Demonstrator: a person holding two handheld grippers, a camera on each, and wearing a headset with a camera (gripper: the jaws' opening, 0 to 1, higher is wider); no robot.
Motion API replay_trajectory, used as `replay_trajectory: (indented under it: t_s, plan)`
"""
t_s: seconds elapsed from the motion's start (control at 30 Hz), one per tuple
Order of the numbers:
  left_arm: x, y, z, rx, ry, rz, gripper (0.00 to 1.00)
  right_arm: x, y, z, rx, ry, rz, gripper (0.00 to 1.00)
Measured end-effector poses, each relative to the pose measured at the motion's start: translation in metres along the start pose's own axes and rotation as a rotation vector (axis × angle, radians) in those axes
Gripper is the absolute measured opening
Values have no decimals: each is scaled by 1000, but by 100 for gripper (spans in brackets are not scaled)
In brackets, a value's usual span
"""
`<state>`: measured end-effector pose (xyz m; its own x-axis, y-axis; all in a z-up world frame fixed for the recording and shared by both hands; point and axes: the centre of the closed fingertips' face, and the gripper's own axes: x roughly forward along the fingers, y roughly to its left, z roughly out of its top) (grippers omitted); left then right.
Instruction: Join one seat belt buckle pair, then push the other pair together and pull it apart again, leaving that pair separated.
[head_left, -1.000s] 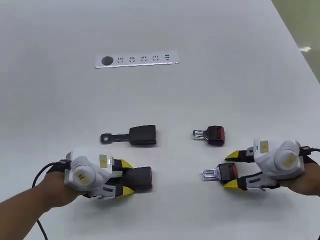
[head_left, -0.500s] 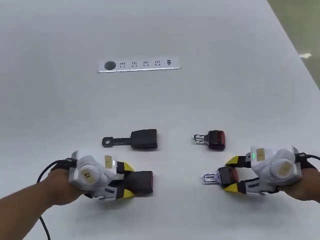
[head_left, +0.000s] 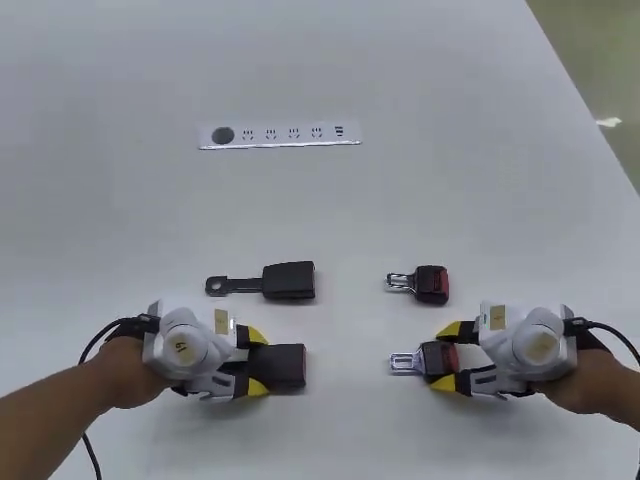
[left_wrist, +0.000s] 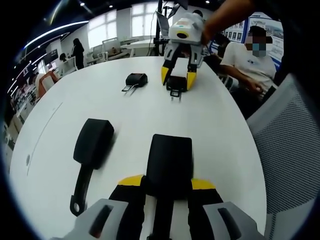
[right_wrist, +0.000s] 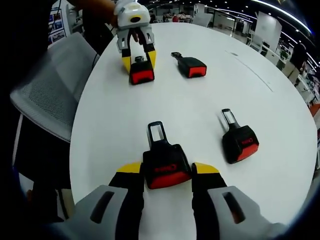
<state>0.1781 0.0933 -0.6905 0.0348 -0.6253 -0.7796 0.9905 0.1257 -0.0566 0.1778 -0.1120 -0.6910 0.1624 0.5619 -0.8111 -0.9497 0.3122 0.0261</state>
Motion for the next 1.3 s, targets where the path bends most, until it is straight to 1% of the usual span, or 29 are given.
replay_trajectory:
  t_s: [0.13, 0.27, 0.43, 0.5, 0.73, 0.9, 0.93, 1.03, 1.27, 1.3]
  plan:
    - [1, 1, 0, -5, 3, 3, 33, 9, 3, 6, 0, -13, -4, 35]
    - [1, 1, -1, -6, 7, 4, 33, 12, 7, 12, 0, -20, -5, 35]
    - [1, 1, -1, -15, 10, 3, 33, 18, 8, 17, -4, -19, -1, 35]
    - [1, 1, 0, -14, 9, 4, 33, 22, 12, 22, -7, -18, -1, 35]
    - [1, 0, 2, -14, 17, 7, 33, 34, 17, 34, -14, -22, -5, 36]
    - [2, 1, 0, -13, 20, 6, 33, 44, 23, 43, -25, -35, 4, 36]
    - [2, 1, 0, -12, 21, 6, 33, 45, 22, 44, -25, -38, 6, 36]
    - [2, 2, -1, -11, 26, 6, 33, 48, 26, 51, -33, -52, 6, 36]
    - [3, 2, 0, -5, 33, 1, 33, 56, 29, 64, -35, -61, 9, 36]
    - [3, 2, 0, -7, 33, 1, 33, 57, 31, 67, -38, -68, 15, 36]
